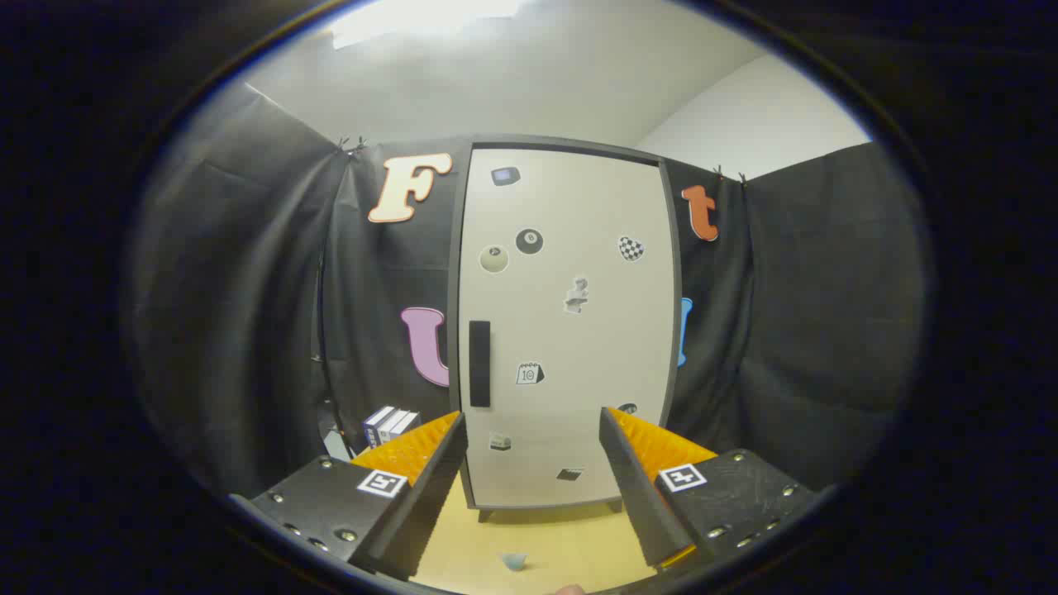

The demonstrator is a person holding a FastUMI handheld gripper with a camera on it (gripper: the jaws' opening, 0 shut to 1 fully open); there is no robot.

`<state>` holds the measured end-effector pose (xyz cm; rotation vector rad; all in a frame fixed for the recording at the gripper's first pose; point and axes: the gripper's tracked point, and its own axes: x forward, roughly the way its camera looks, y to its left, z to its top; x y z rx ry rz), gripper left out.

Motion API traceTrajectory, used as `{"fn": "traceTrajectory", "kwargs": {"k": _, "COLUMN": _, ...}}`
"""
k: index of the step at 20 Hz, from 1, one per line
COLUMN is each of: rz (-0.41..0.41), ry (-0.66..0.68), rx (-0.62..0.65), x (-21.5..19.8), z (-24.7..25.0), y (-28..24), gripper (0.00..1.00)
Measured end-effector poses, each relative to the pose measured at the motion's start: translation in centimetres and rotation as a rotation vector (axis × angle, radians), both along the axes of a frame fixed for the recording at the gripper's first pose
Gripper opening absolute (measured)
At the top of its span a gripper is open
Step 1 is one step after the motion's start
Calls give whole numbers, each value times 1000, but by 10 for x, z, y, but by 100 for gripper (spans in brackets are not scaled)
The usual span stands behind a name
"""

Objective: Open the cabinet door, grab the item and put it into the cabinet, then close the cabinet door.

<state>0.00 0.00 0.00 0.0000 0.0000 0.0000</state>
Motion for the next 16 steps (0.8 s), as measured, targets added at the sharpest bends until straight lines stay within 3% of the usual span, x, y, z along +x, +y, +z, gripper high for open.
{"fn": "traceTrajectory", "kwargs": {"k": 16, "rz": 34, "ry": 15, "rx": 7, "x": 17, "z": -4, "y": 1, "gripper": 95}}
